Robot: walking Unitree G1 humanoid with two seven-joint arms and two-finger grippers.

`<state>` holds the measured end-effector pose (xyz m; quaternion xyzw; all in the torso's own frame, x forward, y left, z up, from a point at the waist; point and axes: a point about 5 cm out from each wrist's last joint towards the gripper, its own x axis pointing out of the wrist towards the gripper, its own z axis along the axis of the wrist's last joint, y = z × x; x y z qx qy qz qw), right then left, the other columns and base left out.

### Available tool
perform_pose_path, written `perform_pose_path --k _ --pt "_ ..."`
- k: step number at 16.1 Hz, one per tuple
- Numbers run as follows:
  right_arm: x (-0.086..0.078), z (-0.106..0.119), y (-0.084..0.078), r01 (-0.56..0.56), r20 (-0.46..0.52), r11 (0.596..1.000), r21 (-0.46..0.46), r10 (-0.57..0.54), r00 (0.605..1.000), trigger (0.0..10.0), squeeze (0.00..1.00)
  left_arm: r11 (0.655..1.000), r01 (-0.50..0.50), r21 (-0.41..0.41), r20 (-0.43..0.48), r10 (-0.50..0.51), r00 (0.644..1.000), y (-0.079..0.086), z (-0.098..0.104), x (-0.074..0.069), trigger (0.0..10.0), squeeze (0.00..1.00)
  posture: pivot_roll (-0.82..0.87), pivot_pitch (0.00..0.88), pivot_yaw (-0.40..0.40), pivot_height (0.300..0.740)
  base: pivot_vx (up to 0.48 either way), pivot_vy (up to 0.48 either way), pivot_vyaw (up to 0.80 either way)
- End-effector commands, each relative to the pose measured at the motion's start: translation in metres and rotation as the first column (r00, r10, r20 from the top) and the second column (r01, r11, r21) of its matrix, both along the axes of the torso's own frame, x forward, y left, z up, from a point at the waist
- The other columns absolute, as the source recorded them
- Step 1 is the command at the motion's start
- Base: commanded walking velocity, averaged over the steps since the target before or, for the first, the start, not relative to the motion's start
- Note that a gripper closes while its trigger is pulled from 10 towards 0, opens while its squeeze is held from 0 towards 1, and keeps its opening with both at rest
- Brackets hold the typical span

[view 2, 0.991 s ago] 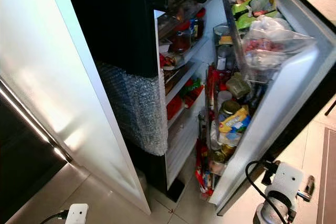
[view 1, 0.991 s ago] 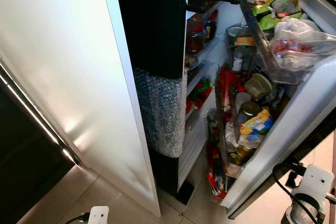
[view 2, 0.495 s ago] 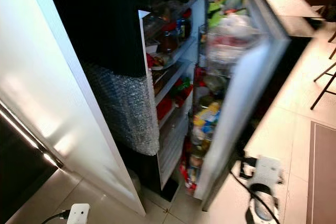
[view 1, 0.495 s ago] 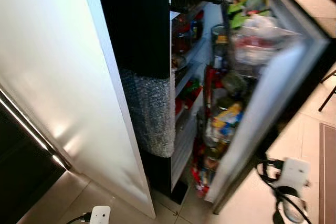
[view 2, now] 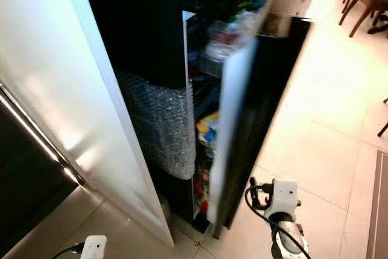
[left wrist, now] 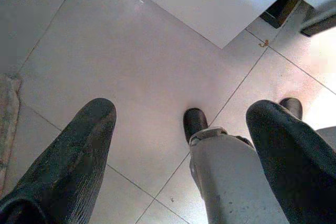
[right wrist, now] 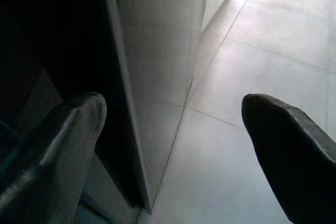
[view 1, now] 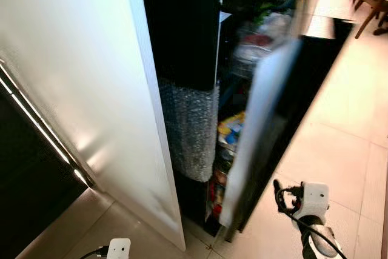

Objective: Restocking fridge

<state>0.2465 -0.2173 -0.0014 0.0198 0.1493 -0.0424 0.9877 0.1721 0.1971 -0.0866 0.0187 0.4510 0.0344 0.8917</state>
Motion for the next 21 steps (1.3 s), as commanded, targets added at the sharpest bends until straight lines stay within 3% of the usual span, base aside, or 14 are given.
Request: perform_pose_path --k 1,5,8,11,13,14,15,18,21 --pt "-0.004 -0.006 0.002 0.013 -0.034 0.999 0.034 -0.012 0.999 10.0 0.0 1.0 0.02 0.017 -0.015 -0.02 1.0 0.0 -0.001 -0.002 10.0 0.0 -0.05 0.031 0.018 0.74 0.0 0.0 0.0" --pt "-0.009 -0.016 0.006 -0.028 -0.083 0.998 0.051 0.032 0.996 10.0 0.0 1.0 0.024 0.014 -0.011 -0.024 1.0 -0.001 -0.001 -0.001 10.0 0.0 -0.05 0.018 0.016 0.74 0.0 0.0 0.0" --pt "-0.019 -0.031 0.004 0.0 -0.183 0.998 0.065 0.012 0.983 10.0 0.0 1.0 0.028 0.011 -0.009 -0.028 1.0 -0.003 -0.001 0.0 10.0 0.0 -0.05 0.009 0.013 0.74 0.0 0.0 0.0" --pt "-0.037 -0.056 0.003 0.054 -0.375 0.993 0.11 -0.009 0.927 10.0 0.0 1.0 0.026 0.011 -0.007 -0.026 1.0 -0.004 0.0 0.001 10.0 0.0 -0.05 0.015 0.015 0.74 0.0 0.0 0.0" --pt "-0.052 -0.068 0.005 0.003 -0.481 0.996 0.09 0.041 0.876 10.0 0.0 0.999 0.034 0.019 -0.014 -0.034 0.999 -0.003 0.0 0.001 10.0 0.0 -0.05 0.026 0.017 0.74 0.0 0.0 0.0" --pt "-0.072 -0.079 -0.001 -0.003 -0.582 0.999 0.032 0.022 0.813 10.0 0.0 0.999 0.039 0.03 -0.024 -0.038 0.999 0.0 0.0 0.0 10.0 0.0 -0.04 0.029 0.019 0.74 0.0 0.0 0.0" --pt "-0.081 -0.084 0.0 -0.022 -0.621 1.0 0.01 0.024 0.784 10.0 0.0 0.999 0.041 0.034 -0.028 -0.04 0.999 0.001 0.0 0.0 10.0 0.0 -0.03 0.033 0.02 0.74 0.0 0.0 0.0" --pt "-0.087 -0.089 0.011 -0.04 -0.635 0.999 0.009 0.037 0.772 10.0 0.0 0.998 0.047 0.039 -0.027 -0.046 0.999 0.003 0.0 0.001 10.0 0.0 -0.02 0.045 0.024 0.74 0.0 0.0 0.0" --pt "-0.089 -0.093 0.026 0.028 -0.639 0.999 0.037 0.002 0.769 10.0 0.0 0.997 0.058 0.044 -0.031 -0.057 0.998 0.002 0.001 0.003 10.0 0.0 -0.02 0.05 0.025 0.74 0.0 -0.269 0.0"
